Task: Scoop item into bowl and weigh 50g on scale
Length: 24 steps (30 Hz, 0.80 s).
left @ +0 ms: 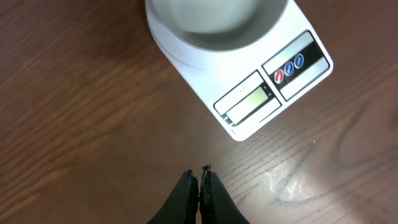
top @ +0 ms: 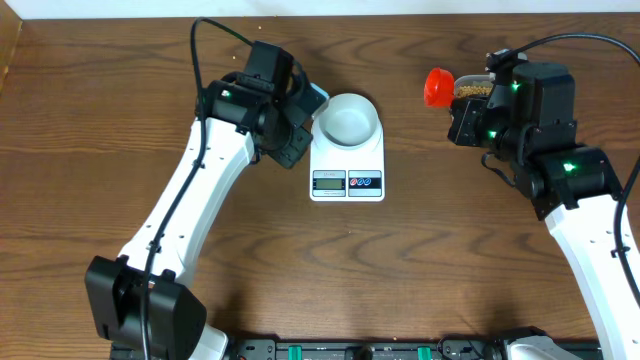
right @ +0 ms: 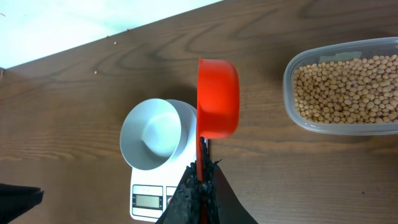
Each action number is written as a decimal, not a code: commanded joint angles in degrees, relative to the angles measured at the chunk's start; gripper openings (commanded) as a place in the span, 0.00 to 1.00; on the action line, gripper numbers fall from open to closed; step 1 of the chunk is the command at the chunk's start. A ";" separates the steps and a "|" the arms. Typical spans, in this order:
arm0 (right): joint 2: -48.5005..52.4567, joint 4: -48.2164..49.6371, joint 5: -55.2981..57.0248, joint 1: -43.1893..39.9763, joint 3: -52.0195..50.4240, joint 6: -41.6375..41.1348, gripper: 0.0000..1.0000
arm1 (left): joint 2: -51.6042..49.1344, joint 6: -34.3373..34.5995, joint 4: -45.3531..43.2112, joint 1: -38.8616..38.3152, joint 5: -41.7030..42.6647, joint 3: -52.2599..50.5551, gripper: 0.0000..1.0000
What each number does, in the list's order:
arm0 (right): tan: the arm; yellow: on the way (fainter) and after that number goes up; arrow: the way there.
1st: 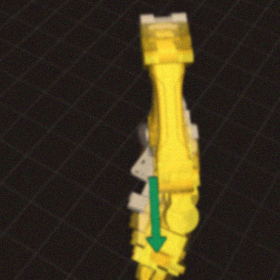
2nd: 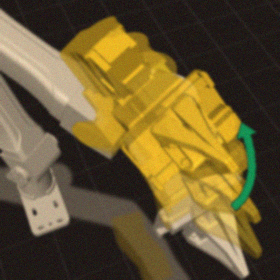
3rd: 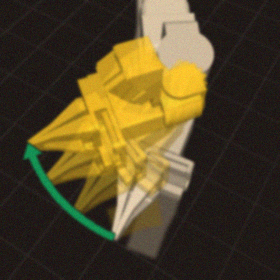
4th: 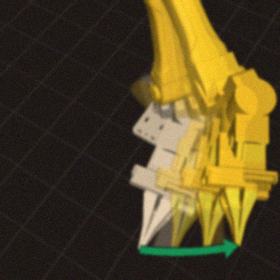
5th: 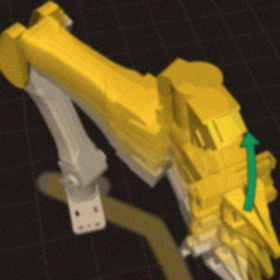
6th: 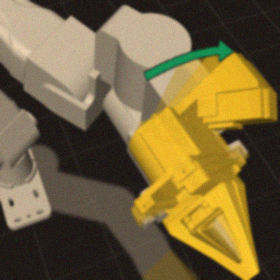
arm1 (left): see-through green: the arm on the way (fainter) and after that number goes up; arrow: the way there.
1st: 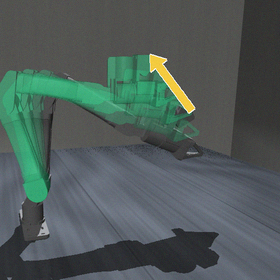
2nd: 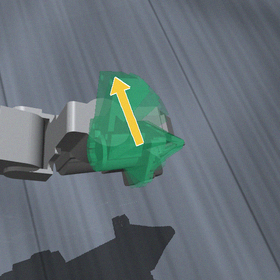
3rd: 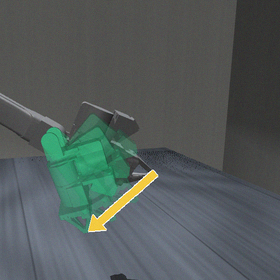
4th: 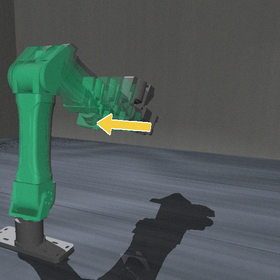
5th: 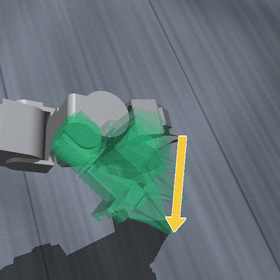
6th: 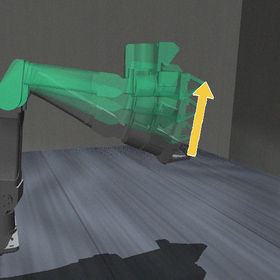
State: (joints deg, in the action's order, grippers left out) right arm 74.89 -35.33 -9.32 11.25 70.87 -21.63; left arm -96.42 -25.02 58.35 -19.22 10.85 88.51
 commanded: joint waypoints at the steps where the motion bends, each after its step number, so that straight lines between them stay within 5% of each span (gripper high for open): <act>1: 0.02 0.13 0.42 -0.33 1.44 0.92 0.01 | 1.49 -2.36 1.03 0.17 0.42 0.31 0.07; 9: 0.02 0.33 0.42 -0.33 1.44 0.94 0.01 | 1.49 0.20 1.14 0.15 0.50 0.33 0.07; 24: 0.02 0.15 0.50 -0.35 1.44 0.94 0.01 | 1.49 -20.92 5.18 0.11 14.29 -0.28 0.07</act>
State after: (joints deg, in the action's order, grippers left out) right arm 74.89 -35.16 -9.32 11.25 70.87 -21.63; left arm -96.42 -39.38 61.65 -19.22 21.32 88.51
